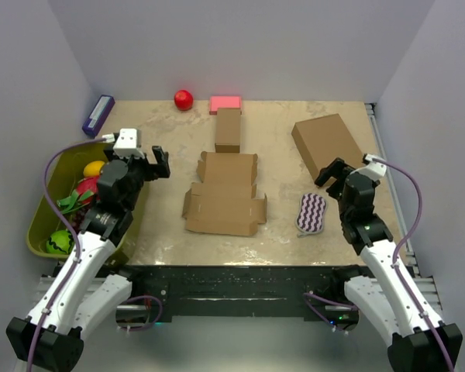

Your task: Fold the paper box

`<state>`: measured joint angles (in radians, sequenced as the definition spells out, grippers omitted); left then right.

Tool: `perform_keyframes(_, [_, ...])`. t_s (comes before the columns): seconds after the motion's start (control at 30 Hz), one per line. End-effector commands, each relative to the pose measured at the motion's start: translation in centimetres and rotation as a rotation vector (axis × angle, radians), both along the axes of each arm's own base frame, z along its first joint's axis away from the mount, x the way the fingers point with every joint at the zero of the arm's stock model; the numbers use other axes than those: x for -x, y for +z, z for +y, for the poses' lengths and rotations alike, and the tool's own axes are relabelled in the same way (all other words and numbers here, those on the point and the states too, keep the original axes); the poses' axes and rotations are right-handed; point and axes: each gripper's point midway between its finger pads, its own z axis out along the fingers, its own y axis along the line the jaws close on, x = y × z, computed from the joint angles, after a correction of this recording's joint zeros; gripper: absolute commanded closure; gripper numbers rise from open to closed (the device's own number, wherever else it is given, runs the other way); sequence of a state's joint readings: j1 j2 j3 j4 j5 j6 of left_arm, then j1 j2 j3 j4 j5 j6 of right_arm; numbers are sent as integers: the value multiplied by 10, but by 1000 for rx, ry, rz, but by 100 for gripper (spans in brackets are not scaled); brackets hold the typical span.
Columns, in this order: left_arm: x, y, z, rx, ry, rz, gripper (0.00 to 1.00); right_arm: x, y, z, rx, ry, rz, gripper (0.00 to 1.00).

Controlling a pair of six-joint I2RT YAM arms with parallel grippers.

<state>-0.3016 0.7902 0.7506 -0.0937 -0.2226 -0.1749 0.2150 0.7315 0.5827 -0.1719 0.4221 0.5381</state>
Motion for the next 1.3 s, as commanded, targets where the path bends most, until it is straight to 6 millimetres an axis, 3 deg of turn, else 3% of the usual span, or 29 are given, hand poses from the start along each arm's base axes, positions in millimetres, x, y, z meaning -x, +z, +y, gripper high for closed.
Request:
perform_keyframes(0.0, [-5, 69, -12, 83, -50, -163, 0, -7, 25, 30, -51, 160, -42, 8])
perform_keyframes(0.1, [-9, 101, -27, 103, -126, -228, 1, -13, 29, 50, -79, 243, -22, 8])
perform_keyframes(0.13, [-11, 105, -32, 101, -150, -232, 1, -15, 34, 60, -98, 287, -21, 5])
perform_keyframes(0.23, [-19, 104, -59, 73, -291, -224, 2, -14, 25, 92, -103, 372, 40, 1])
perform_keyframes(0.33, [-18, 76, -93, 31, -462, -187, 4, -2, 6, 132, -84, 463, 126, 1])
perform_keyframes(0.37, [-19, 56, -105, 7, -524, -152, 4, 7, -4, 151, -69, 513, 162, 1])
perform_keyframes(0.47, [-15, 26, -128, -21, -615, -57, 4, 20, -37, 187, -71, 605, 262, 2])
perform_keyframes(0.5, [-13, 21, -135, -28, -638, -42, 4, 30, -58, 206, -67, 654, 324, 2])
perform_keyframes(0.57, [-9, 9, -150, -32, -700, -10, 4, 44, -79, 226, -54, 704, 377, 6])
perform_keyframes(0.67, [-8, -5, -160, -35, -737, 31, 4, 54, -106, 232, -31, 670, 448, 7])
perform_keyframes(0.87, [-6, -5, -160, -42, -738, 31, 4, 44, -106, 205, 18, 520, 411, 11])
perform_keyframes(0.97, [-3, -3, -162, -40, -751, 27, 4, 38, -115, 192, 82, 463, 419, 17])
perform_keyframes(1.13, [-1, -7, -165, -42, -772, 34, 4, 35, -129, 200, 92, 482, 435, 40])
perform_keyframes(1.2, [-1, -8, -167, -42, -781, 35, 4, 33, -134, 200, 106, 478, 443, 45])
perform_keyframes(1.27, [1, -9, -169, -43, -795, 36, 4, 31, -134, 200, 120, 478, 439, 57])
